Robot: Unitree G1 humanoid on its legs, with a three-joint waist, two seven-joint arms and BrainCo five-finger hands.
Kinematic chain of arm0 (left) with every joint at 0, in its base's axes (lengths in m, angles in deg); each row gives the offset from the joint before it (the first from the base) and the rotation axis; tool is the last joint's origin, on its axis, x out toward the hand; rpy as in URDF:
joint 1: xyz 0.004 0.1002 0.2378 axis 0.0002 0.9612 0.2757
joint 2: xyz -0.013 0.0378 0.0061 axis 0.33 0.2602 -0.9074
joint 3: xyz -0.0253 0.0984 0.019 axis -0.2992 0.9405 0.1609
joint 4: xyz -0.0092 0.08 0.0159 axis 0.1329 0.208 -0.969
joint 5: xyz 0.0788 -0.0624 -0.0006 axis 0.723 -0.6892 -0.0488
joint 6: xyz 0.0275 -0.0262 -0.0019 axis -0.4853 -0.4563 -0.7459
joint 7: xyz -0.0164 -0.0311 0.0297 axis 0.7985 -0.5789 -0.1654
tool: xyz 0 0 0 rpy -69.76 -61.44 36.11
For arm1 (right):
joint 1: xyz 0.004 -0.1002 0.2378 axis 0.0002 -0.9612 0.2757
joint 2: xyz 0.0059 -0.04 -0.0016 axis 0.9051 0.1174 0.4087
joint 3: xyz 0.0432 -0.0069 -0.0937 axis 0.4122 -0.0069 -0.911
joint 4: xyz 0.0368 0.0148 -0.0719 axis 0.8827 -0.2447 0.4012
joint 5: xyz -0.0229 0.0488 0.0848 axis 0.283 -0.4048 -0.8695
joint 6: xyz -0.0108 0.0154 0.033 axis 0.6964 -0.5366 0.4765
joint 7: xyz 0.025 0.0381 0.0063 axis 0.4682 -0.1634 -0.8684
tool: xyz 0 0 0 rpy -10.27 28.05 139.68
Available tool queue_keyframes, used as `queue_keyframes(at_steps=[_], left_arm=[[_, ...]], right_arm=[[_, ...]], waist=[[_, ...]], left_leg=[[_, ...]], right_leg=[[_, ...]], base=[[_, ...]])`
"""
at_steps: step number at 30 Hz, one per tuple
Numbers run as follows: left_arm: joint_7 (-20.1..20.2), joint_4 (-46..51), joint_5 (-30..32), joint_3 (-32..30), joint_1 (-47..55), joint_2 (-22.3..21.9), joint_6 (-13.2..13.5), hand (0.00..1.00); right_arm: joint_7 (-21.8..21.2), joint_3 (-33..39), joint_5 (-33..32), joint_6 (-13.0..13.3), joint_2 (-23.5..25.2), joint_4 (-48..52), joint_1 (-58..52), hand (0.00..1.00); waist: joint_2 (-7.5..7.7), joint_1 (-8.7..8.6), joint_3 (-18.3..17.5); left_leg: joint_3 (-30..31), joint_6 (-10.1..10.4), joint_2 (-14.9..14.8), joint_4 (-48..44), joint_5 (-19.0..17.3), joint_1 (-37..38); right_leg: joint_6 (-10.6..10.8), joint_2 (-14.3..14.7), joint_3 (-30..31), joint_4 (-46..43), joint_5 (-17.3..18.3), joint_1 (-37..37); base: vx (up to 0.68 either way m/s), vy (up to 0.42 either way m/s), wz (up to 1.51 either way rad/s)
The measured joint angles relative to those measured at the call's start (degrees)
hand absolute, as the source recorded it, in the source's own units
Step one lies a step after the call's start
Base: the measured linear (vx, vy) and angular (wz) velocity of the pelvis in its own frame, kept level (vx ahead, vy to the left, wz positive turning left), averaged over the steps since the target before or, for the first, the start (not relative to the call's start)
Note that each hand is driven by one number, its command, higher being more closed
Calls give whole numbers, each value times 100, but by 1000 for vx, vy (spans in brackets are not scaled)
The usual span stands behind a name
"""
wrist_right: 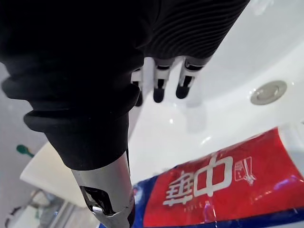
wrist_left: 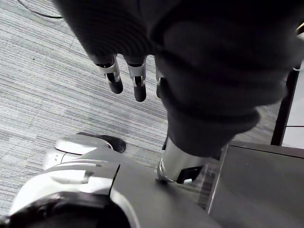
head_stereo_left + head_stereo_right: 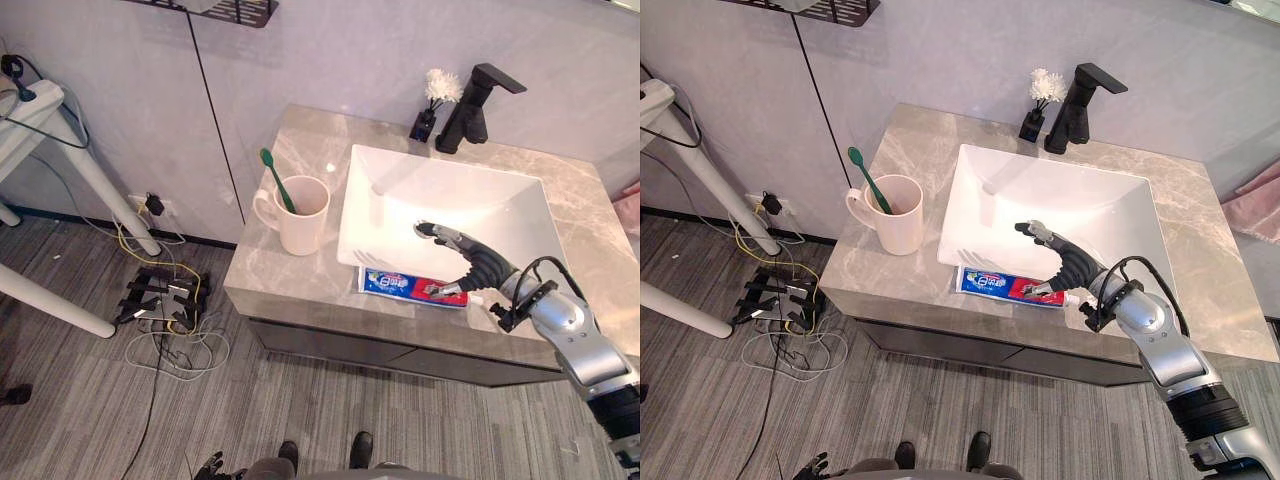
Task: Organize washtable
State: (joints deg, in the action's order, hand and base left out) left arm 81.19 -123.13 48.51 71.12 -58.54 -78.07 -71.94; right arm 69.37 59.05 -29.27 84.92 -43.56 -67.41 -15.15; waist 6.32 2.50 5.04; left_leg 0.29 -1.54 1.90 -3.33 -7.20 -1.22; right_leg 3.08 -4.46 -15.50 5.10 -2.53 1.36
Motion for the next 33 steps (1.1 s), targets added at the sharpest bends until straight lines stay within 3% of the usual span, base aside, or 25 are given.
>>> queue_keyframes(at_steps=[9,33], left_arm=[[0,0,-2,45,0,3,4,0],[0,-5,-185,211,-3,21,5,0]], right_arm=[[-199,1,58,-2,0,1,-431,0],[-46,14,450,14,-6,-271,-473,0]], waist=[[-24,2,7],[-78,5,3]], left_leg=[[-2,3,5,-65,-4,-13],[-167,2,13,-94,-3,-94]], right_leg=[[6,-14,11,-26,-4,-3],[9,-13,209,12,-138,129]], base=[[0,0,0],[-11,7,-4]])
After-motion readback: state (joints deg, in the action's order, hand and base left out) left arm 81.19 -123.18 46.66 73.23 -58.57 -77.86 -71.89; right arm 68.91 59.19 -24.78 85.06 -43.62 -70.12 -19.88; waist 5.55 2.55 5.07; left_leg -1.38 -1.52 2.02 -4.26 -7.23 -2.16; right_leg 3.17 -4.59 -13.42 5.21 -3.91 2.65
